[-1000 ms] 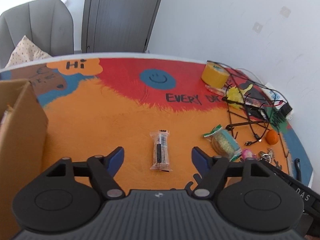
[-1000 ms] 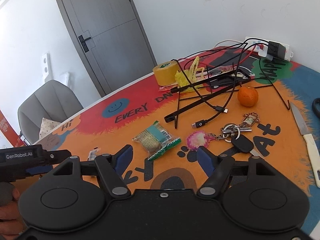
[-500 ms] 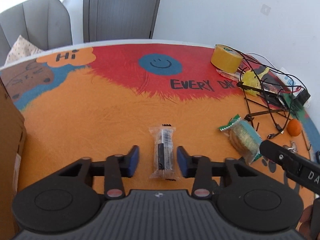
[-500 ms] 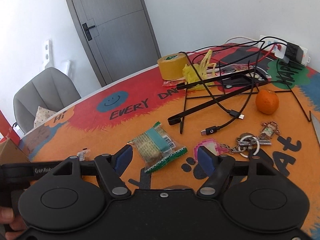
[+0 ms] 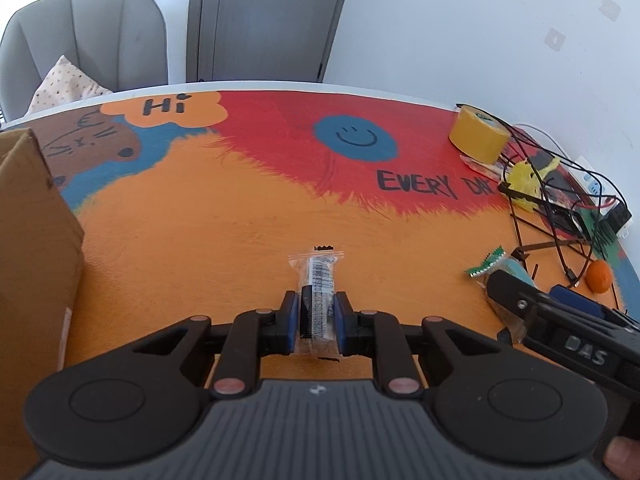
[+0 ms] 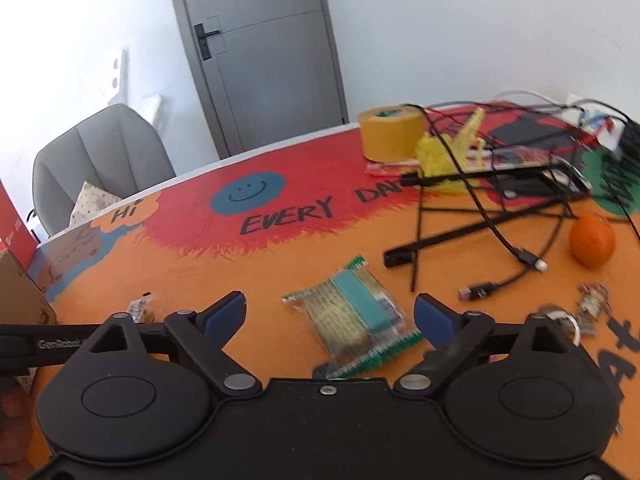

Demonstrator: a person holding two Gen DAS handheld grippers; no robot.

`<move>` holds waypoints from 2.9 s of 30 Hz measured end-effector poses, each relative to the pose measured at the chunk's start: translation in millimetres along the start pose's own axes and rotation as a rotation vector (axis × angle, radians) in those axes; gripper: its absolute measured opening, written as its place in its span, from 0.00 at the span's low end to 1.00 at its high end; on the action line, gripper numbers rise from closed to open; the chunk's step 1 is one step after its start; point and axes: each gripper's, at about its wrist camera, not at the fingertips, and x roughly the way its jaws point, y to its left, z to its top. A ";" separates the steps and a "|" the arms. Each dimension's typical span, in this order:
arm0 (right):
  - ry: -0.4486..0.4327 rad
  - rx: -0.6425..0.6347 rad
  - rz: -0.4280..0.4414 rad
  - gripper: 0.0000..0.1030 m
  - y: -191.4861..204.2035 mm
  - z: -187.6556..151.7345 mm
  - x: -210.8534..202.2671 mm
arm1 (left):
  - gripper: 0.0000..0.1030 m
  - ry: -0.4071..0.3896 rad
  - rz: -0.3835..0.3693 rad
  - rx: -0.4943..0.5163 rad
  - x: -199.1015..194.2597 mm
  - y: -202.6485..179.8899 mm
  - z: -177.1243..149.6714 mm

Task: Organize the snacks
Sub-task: 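Grasp the wrapped bar with the left tool while the right tool grasps the biscuit pack, then carry the wrapped bar and biscuit pack over the cardboard box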

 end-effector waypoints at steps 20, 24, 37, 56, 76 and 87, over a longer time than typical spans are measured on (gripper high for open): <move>0.034 0.007 0.054 0.47 25.3 -16.4 -23.6 | 0.17 -0.048 -0.034 -0.055 -41.5 21.7 -6.9; 0.022 0.014 0.053 0.47 30.7 -16.7 -32.8 | 0.17 -0.059 -0.036 -0.057 -51.9 25.0 -7.6; -0.049 0.025 0.125 0.47 58.9 -5.8 -68.7 | 0.17 -0.124 -0.057 -0.046 -100.5 40.7 -4.4; -0.100 -0.034 0.283 0.47 132.7 7.4 -91.5 | 0.17 -0.211 0.018 -0.128 -161.4 111.9 -3.0; -0.104 -0.113 0.367 0.47 205.1 13.9 -93.5 | 0.17 -0.253 0.092 -0.238 -186.2 191.1 1.7; -0.088 -0.153 0.386 0.47 236.1 19.7 -86.8 | 0.22 -0.246 0.096 -0.264 -177.2 215.7 10.4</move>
